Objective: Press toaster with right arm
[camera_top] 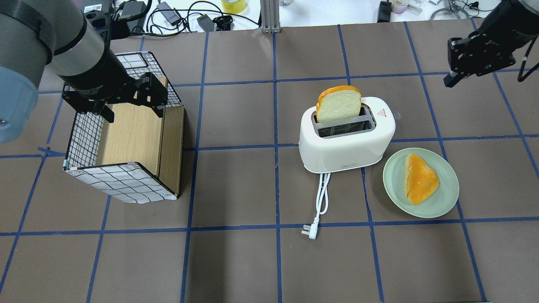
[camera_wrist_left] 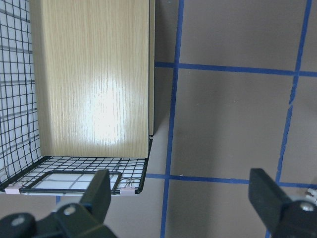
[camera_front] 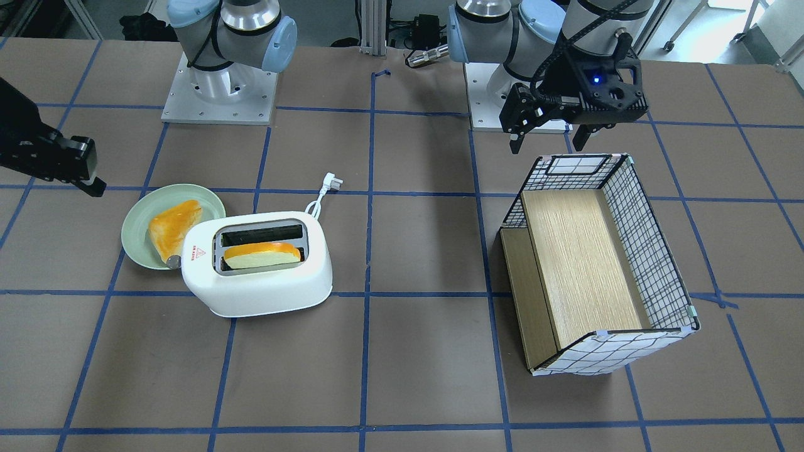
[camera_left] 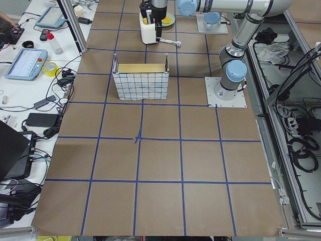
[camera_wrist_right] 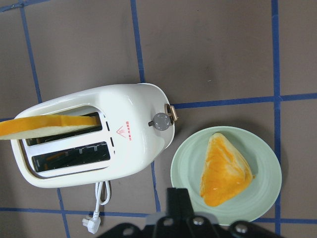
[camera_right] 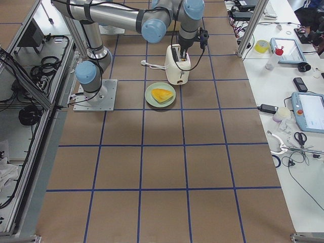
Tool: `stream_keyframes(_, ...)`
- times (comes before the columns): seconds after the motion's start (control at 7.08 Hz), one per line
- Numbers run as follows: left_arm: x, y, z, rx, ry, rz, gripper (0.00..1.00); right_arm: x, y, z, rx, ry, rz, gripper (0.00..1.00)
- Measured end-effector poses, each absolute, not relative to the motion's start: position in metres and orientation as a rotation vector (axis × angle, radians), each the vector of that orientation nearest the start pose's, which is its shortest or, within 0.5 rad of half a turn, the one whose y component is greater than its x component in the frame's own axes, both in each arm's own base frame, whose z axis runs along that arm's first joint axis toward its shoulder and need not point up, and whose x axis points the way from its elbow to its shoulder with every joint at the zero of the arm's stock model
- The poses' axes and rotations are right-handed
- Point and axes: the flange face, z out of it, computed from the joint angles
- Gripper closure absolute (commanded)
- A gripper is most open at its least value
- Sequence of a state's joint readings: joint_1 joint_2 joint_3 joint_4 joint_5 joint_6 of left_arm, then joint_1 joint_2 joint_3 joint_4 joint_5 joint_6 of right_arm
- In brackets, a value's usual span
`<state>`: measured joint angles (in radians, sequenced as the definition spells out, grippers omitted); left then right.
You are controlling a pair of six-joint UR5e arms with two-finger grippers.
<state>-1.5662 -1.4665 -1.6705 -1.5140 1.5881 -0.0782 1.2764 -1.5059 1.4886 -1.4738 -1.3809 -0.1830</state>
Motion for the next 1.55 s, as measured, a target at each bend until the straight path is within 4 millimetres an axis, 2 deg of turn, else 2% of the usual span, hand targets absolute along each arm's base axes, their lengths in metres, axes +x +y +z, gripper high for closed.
stream_keyframes(0.14,-0.130,-0.454,0.494,-0.130,3.123,-0.097,0.00,0.031,-0.530,0.502,0.211,2.980,0.041,1.00)
stream_keyframes(0.42,-0.130,-0.454,0.494,-0.130,3.123,-0.097,0.00,0.098,-0.526,0.508,0.238,3.070,0.019,1.00)
stream_keyframes(0.56,-0.130,-0.454,0.494,-0.130,3.123,-0.097,0.00,0.114,-0.527,0.505,0.231,3.105,0.002,1.00)
stream_keyframes(0.71,-0.129,-0.454,0.494,-0.130,3.122,-0.097,0.00,0.120,-0.528,0.504,0.220,3.122,-0.009,1.00)
stream_keyframes(0.85,-0.129,-0.454,0.494,-0.130,3.122,-0.097,0.00,0.122,-0.528,0.505,0.210,3.130,-0.021,0.80)
stream_keyframes(0.99,-0.129,-0.454,0.494,-0.130,3.121,-0.097,0.00,0.122,-0.530,0.507,0.205,3.132,-0.048,0.01)
stream_keyframes(1.55,-0.129,-0.454,0.494,-0.130,3.122,-0.097,0.00,0.123,-0.535,0.508,0.153,3.135,-0.134,0.00)
